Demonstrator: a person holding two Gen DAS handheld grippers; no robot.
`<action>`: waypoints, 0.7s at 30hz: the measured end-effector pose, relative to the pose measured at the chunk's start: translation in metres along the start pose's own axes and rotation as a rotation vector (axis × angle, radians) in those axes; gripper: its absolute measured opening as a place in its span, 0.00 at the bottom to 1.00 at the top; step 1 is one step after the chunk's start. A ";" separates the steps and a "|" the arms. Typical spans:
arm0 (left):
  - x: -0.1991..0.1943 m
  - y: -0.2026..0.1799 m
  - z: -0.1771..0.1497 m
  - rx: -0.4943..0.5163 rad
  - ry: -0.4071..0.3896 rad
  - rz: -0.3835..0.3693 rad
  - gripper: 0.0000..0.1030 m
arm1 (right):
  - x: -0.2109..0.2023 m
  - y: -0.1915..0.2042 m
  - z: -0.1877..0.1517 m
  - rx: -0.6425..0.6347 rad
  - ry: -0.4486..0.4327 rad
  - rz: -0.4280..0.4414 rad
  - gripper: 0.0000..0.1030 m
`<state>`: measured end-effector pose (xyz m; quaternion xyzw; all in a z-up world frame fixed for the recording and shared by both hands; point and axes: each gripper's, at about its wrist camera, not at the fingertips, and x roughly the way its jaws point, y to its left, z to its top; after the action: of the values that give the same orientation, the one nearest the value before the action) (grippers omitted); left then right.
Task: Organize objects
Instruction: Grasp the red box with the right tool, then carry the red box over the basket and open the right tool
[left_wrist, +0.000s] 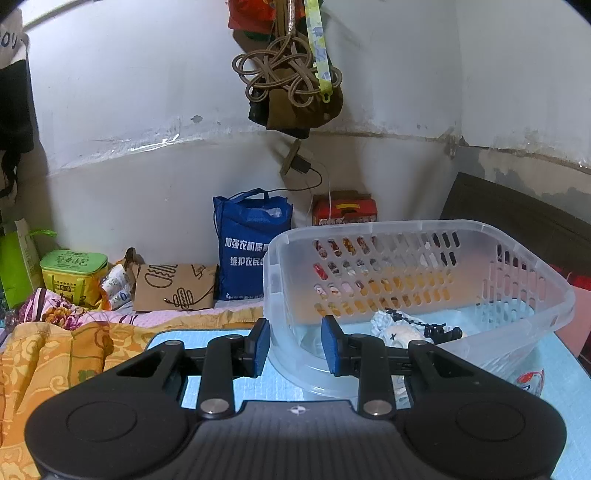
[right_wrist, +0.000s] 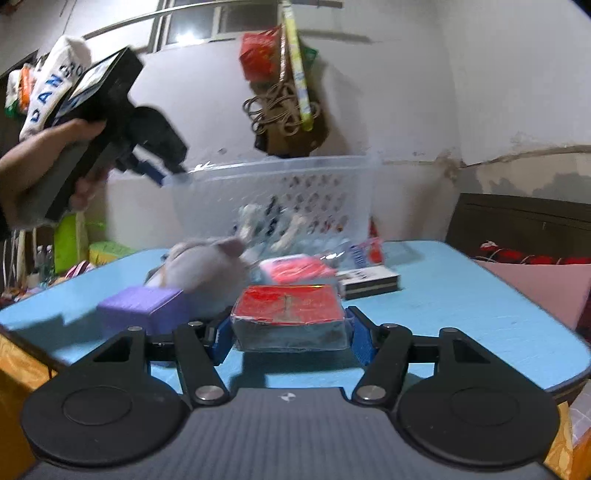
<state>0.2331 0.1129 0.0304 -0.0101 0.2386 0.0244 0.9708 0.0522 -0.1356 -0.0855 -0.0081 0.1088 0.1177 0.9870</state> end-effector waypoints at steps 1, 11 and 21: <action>0.000 -0.001 -0.001 0.000 -0.002 0.002 0.34 | -0.001 -0.003 0.001 0.006 -0.003 -0.004 0.63; -0.002 -0.004 -0.003 0.007 -0.011 0.011 0.34 | -0.001 -0.025 0.024 0.028 -0.049 0.001 0.63; -0.003 -0.004 -0.002 0.007 -0.010 0.015 0.34 | 0.002 -0.037 0.073 0.025 -0.138 0.035 0.63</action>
<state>0.2301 0.1083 0.0301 -0.0048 0.2338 0.0308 0.9718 0.0781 -0.1685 -0.0151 0.0141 0.0420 0.1338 0.9900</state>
